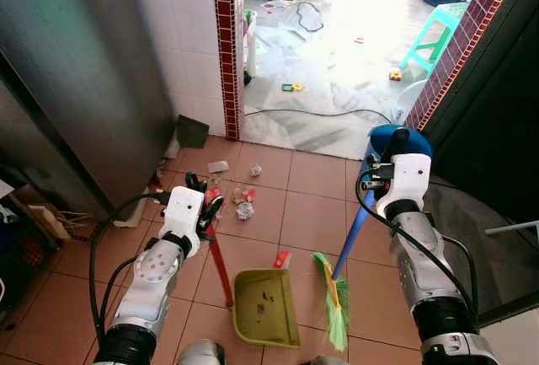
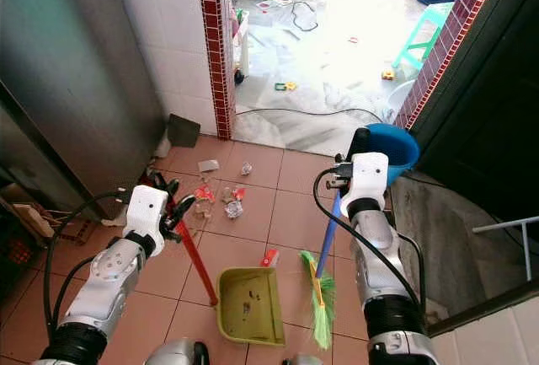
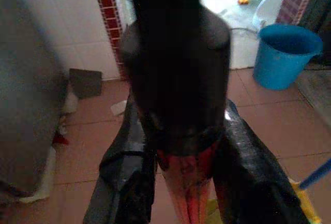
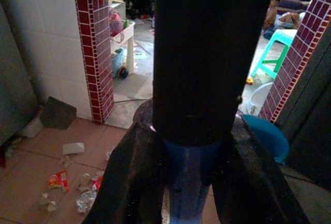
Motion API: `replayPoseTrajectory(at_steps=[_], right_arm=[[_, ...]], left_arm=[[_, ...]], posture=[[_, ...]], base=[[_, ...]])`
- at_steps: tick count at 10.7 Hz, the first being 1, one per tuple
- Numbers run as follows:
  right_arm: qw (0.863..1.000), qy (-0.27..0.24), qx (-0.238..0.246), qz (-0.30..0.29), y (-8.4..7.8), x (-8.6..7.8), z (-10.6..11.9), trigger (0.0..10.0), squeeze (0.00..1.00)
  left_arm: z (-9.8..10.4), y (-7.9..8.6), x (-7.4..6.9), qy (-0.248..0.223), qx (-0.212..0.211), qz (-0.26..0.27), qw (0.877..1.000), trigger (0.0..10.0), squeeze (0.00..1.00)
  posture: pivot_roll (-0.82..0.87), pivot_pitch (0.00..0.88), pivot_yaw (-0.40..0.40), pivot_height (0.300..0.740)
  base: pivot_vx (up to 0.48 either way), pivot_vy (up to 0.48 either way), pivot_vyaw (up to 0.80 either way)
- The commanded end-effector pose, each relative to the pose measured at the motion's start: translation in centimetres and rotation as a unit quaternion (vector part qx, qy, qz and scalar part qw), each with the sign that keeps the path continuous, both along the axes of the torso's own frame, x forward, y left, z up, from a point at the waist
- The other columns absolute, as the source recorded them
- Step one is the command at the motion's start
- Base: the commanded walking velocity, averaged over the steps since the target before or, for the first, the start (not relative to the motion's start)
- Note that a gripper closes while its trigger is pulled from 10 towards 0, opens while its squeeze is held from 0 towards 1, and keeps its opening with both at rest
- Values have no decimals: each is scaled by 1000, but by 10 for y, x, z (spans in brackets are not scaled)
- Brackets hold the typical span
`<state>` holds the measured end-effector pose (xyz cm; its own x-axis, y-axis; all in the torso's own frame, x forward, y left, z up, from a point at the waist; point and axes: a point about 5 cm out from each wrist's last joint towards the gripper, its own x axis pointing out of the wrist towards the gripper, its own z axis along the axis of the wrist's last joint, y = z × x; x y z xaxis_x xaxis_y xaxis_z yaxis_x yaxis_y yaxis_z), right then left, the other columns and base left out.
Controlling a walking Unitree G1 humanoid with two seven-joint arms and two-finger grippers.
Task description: Sweep floor
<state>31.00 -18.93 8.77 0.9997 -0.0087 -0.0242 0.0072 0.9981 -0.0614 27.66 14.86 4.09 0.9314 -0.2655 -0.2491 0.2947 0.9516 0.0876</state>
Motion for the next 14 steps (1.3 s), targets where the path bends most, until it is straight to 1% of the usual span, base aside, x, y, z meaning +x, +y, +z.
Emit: replayPoseTrajectory(at_steps=[1,3,4,5,6,7,8,9,10,11,12,13,14], right_arm=[[1000,-8,-12,-1,-2,0,6,10000,0],[1000,-8,-12,-1,-2,1,6,10000,0],[1000,-8,-12,-1,-1,2,6,10000,0],[1000,-8,-10,0,0,2,5,10000,0],[1000,-8,-10,0,1,3,6,10000,0],[1000,-10,-9,-1,1,4,6,10000,0],[1000,-11,-8,-5,-1,4,7,10000,0],[1000,-11,-7,-6,-1,4,6,10000,0],[1000,-12,-8,-4,2,5,7,10000,0],[1000,-21,-12,15,13,9,15,10000,0],[999,-28,-13,27,21,11,19,10000,0],[998,-40,-22,39,27,12,23,10000,0],[998,-43,-30,39,31,14,21,10000,0]], left_arm=[[1,0,2,-5,7,-3,1000,0,0],[2,0,4,-12,8,-2,1000,0,0],[4,1,5,-22,15,3,1000,0,0],[14,5,9,-56,26,15,998,0,0],[17,6,11,-68,29,17,997,0,0],[26,10,17,-96,38,32,994,0,0],[36,9,21,-125,34,36,991,0,0],[41,7,23,-137,29,31,990,0,0],[49,4,24,-156,28,27,987,0,0],[63,0,28,-186,26,15,982,0,0],[72,-1,28,-204,27,10,979,0,0],[80,-1,26,-220,23,12,975,0,0],[87,2,23,-238,21,27,971,0,0]], posture=[[-68,2,-40,740],[-66,0,-42,740],[-63,0,-41,740],[-61,0,-39,740],[-61,0,-38,740],[-59,0,-32,740],[-55,0,-30,740],[-54,0,-29,740],[-28,3,-35,740],[-16,27,-32,740],[-17,31,-28,740],[-13,27,-26,740],[4,12,-19,740]], base=[[0,0,0],[0,0,0],[0,0,0],[0,0,0],[0,0,0],[0,0,0],[0,0,0],[0,0,0],[0,0,0],[0,0,0],[0,0,0],[0,0,0],[0,0,0]])
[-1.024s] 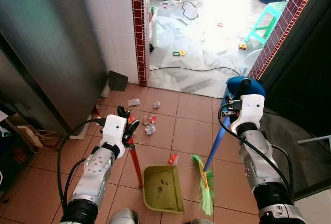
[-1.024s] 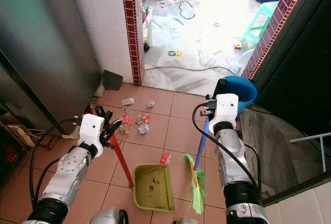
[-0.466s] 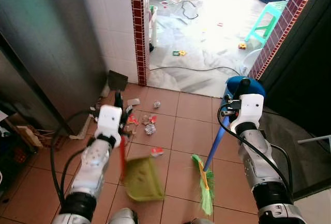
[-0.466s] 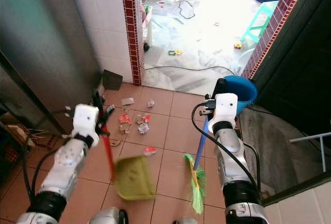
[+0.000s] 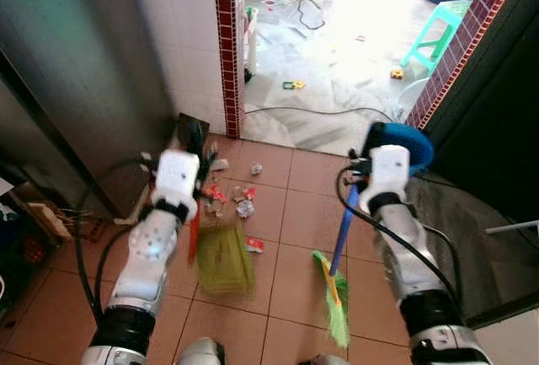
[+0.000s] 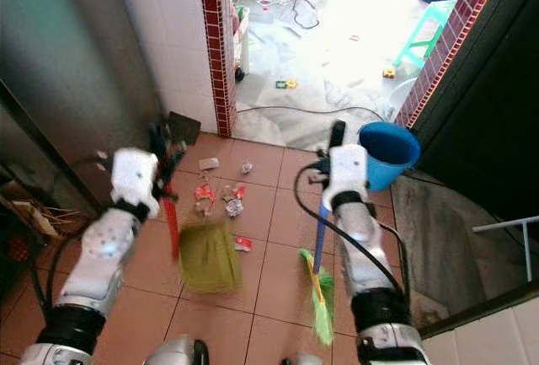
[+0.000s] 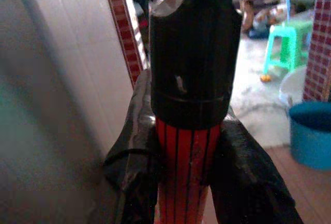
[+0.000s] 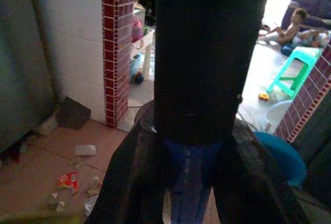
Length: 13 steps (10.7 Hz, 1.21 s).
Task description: Sweep floor
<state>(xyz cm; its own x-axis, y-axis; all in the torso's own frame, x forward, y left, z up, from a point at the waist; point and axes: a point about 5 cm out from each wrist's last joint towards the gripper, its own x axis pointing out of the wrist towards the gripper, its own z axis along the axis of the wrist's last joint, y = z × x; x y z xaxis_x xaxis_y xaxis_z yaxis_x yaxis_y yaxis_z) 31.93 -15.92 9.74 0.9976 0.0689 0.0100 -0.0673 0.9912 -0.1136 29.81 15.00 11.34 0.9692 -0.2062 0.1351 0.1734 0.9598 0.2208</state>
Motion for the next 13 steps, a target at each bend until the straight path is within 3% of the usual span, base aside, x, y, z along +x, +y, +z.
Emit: replayPoseTrajectory(at_steps=[1,2,3,5,6,7,10,11,13], right_arm=[[999,-31,-16,-2,1,4,10,10000,0],[999,-29,-22,-11,-1,4,7,10000,0],[999,-24,-28,-23,-5,5,4,10000,0],[997,-30,-40,-50,-10,10,5,10000,0],[996,-40,-61,-43,-8,11,7,10000,0],[997,-49,-51,-25,-4,14,6,10000,0],[998,-18,-24,-47,-2,19,1,10000,0],[998,-22,3,-56,-3,20,2,10000,0],[997,-29,10,-69,-5,18,2,10000,0]], left_arm=[[15,7,-3,-40,-2,29,999,0,0],[8,10,-8,-33,0,56,998,2431,0],[2,9,-10,-23,0,64,998,9882,0],[2,6,-10,-21,-20,78,997,10000,0],[1,5,-11,-16,-29,85,996,10000,0],[0,7,-13,-11,-38,101,994,10000,0],[-14,-1,-6,33,-41,68,996,10000,0],[-18,-5,-2,52,-50,44,996,10000,0],[-18,-11,3,74,-88,-10,993,10000,0]], posture=[[8,0,-11,740],[0,0,1,740],[-8,0,7,740],[-7,0,-16,740],[9,0,-19,740],[15,0,-32,740],[5,0,-18,740],[-2,0,-8,740],[-19,0,19,740]], base=[[0,0,0],[0,0,0],[0,0,0],[0,0,0],[0,0,0],[0,0,0],[0,0,0],[0,0,0],[0,0,0]])
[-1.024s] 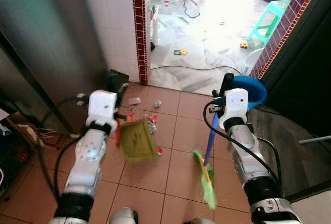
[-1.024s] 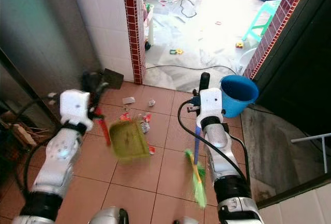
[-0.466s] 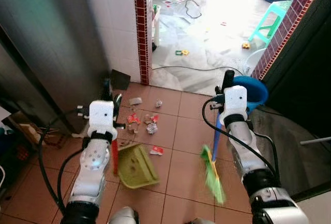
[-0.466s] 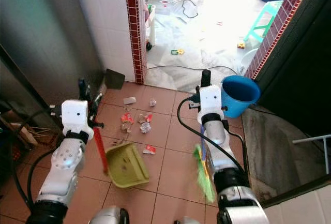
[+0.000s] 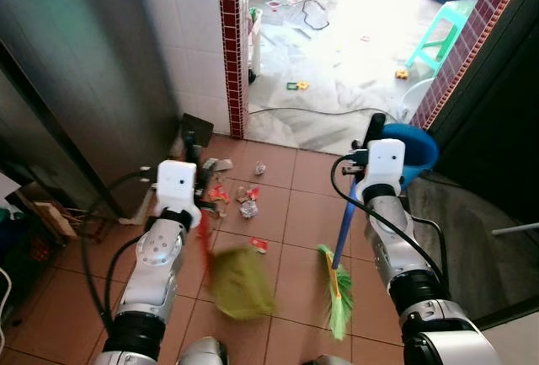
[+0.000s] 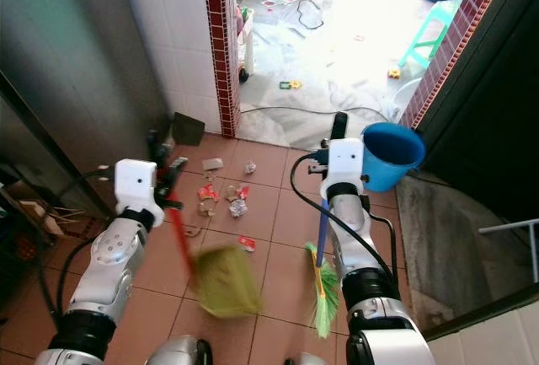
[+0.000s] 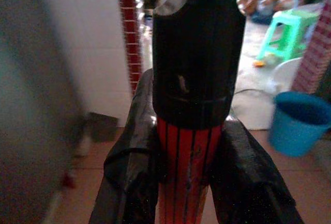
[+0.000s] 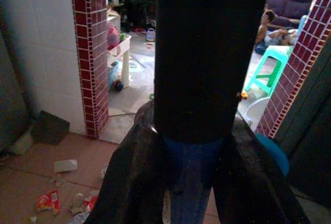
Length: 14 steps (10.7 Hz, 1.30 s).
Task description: Sweep floor
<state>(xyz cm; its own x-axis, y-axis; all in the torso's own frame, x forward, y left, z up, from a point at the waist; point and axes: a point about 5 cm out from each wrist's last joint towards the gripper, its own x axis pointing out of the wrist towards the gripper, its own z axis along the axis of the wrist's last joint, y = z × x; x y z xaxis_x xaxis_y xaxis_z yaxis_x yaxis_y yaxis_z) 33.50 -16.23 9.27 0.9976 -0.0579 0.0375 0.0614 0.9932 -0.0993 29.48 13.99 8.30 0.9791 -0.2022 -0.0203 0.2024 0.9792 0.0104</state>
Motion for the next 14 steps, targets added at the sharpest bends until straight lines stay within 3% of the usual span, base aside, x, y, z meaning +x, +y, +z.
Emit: replayPoseTrajectory(at_steps=[1,3,5,7,9,12,14], right_arm=[[1000,-12,9,-12,-4,1,4,10000,0],[1000,-7,11,-9,-6,0,3,10000,0],[1000,-11,5,-5,-5,6,9,10000,0],[1000,-9,12,-4,-4,7,10,10000,0],[1000,-10,15,-5,-5,7,10,10000,0],[1000,-7,16,-7,-6,7,9,10000,0],[1000,-12,17,16,-2,7,10,10000,0]], left_arm=[[13,-3,7,-22,-22,-10,999,10000,0],[14,-3,9,-16,-40,6,999,10000,0],[13,-6,13,-6,0,-21,1000,10000,0],[11,-3,13,0,1,-21,1000,10000,0],[6,4,12,15,-15,-3,1000,10000,0],[9,6,14,12,5,1,1000,10000,0],[15,6,13,-1,-9,2,1000,10000,0]], posture=[[-20,0,19,740],[-12,0,-8,740],[-2,0,-29,740],[-10,0,-20,740],[-19,0,-10,740],[-16,0,-8,740],[-16,0,-8,740]], base=[[0,0,0],[0,0,0],[0,0,0],[0,0,0],[0,0,-800],[0,0,-760],[0,0,0]])
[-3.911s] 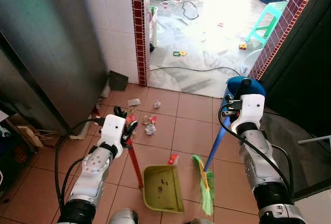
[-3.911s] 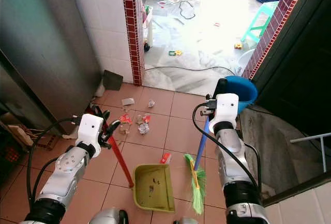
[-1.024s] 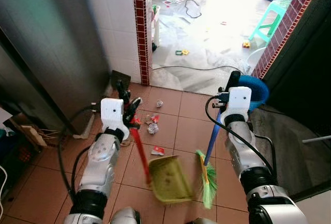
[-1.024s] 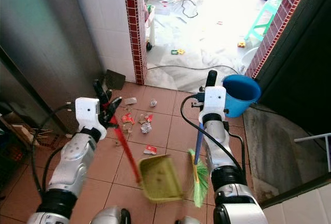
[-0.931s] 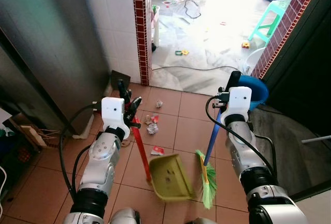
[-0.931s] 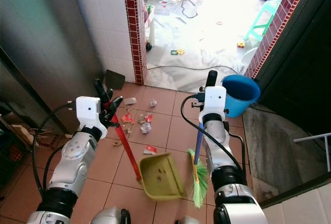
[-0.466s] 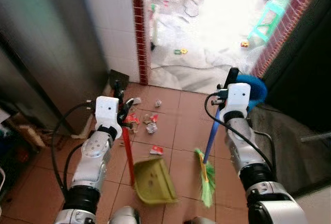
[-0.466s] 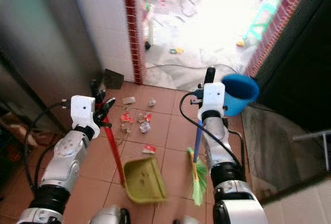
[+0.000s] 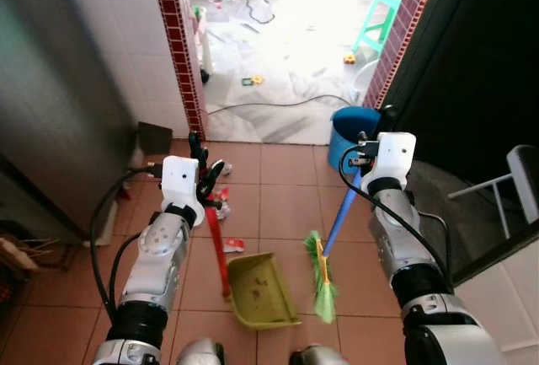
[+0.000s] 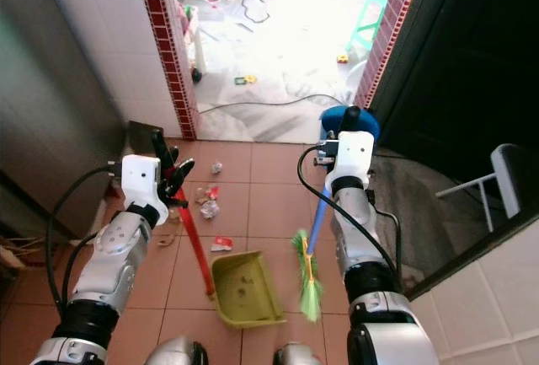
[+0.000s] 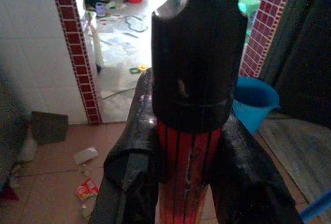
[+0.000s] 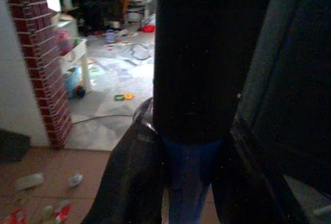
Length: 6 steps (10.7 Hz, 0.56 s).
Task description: Sweep floor
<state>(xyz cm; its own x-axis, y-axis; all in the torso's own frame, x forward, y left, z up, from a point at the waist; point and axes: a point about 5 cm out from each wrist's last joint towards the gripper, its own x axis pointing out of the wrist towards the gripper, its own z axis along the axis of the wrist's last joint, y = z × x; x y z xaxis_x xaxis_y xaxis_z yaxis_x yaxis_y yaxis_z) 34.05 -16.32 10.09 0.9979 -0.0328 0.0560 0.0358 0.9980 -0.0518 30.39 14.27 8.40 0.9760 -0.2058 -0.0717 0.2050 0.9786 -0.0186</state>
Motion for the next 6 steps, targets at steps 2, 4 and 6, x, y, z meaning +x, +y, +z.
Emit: replayPoseTrajectory(at_steps=[2,4,6], right_arm=[[1000,-6,-10,4,1,3,4,10000,0],[1000,-10,-10,5,2,5,7,10000,0],[1000,-17,-13,6,2,6,9,10000,0]], left_arm=[[21,3,4,-38,-8,4,999,10000,0],[25,2,7,-45,-9,-1,999,10000,0],[27,2,7,-45,-7,2,999,10000,0]], posture=[[-16,0,-8,740],[-6,0,-9,740],[-8,0,-9,740]], base=[[0,133,0],[122,418,0],[242,416,0]])
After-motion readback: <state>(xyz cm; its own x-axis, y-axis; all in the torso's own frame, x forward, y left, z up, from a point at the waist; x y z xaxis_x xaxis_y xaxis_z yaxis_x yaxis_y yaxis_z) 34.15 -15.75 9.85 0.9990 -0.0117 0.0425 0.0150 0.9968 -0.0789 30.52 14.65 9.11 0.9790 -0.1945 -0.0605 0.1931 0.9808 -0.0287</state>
